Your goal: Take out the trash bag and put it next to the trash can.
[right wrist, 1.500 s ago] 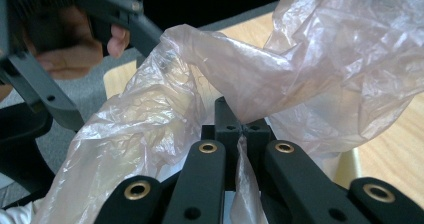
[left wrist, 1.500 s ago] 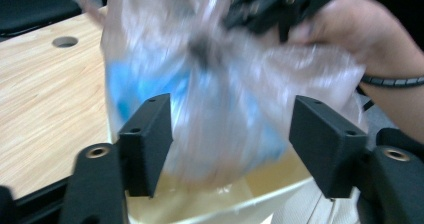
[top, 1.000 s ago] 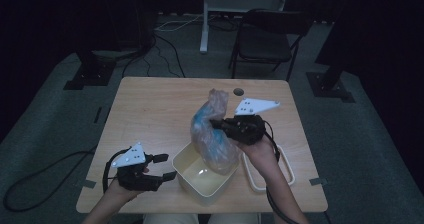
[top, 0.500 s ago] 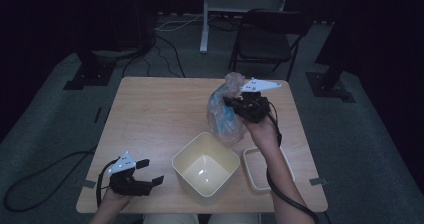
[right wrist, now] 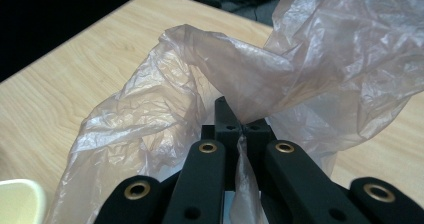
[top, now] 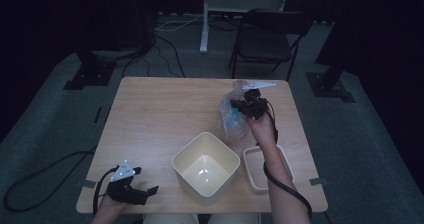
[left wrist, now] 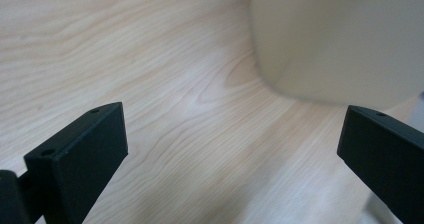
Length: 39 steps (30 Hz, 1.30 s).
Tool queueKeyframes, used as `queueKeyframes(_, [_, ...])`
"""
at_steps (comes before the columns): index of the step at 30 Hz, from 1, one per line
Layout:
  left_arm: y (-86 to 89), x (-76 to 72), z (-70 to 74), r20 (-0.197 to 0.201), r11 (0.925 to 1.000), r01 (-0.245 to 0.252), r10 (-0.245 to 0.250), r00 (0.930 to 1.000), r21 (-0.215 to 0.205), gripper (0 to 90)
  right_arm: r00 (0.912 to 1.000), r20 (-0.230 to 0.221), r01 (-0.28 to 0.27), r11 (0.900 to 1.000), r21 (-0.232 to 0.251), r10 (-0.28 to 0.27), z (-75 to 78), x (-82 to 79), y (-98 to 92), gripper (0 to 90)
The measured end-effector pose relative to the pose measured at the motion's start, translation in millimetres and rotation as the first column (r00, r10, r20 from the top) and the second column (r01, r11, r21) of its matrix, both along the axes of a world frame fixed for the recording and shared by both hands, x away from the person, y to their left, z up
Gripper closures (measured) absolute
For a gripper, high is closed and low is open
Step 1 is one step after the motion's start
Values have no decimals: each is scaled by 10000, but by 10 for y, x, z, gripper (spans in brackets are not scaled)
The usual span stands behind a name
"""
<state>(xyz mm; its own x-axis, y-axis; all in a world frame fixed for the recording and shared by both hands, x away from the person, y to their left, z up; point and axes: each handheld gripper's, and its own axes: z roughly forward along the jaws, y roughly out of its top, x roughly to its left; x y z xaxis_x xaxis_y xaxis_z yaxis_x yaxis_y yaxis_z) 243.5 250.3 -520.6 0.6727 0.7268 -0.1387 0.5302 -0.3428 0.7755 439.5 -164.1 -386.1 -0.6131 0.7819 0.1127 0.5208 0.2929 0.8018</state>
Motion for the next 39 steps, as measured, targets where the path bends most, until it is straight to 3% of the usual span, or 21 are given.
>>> queueKeyframes(4, [8,-11,-61,180,9998,-23,19,9998,217,4,9991,-355,243,9997,9,-242,-147,83,-11,894])
queueKeyframes(8, [6,-14,-106,22,9991,9,-10,10000,413,4,9969,-619,499,9987,68,-494,-279,149,-23,876])
queueKeyframes(14, [6,-13,-133,-64,9991,-2,4,10000,421,4,9902,-1203,725,9974,58,-713,-443,195,-39,731])
queueKeyframes(16, [16,-5,-131,-88,9993,-5,9,10000,373,4,9874,-1422,711,9974,109,-688,-473,196,-56,640])
queueKeyframes(19, [15,-3,-142,-169,9993,25,-19,9999,384,4,9867,-1387,873,9961,161,-842,-494,168,-93,561])
queueKeyframes(22, [2,-6,-150,-180,9989,128,-120,9998,444,4,9875,-1302,920,9956,179,-889,-505,133,-139,539])
queueKeyframes(27, [-10,6,-157,-189,9985,124,-114,9998,539,4,9823,-1412,1297,9908,383,-1231,-496,90,-239,395])
queueKeyframes(29, [-13,18,-159,-296,9984,210,-194,9994,521,4,9777,-1591,1507,9855,775,-1370,-496,76,-291,331])
queueKeyframes(33, [-14,20,-158,-273,9984,213,-199,9994,524,4,9738,-1508,1850,9785,914,-1700,-484,21,-379,285])
queueKeyframes(39, [-9,20,-175,-379,9983,275,-255,9990,518,4,9751,-1440,1828,9789,913,-1686,-481,-98,-470,244])
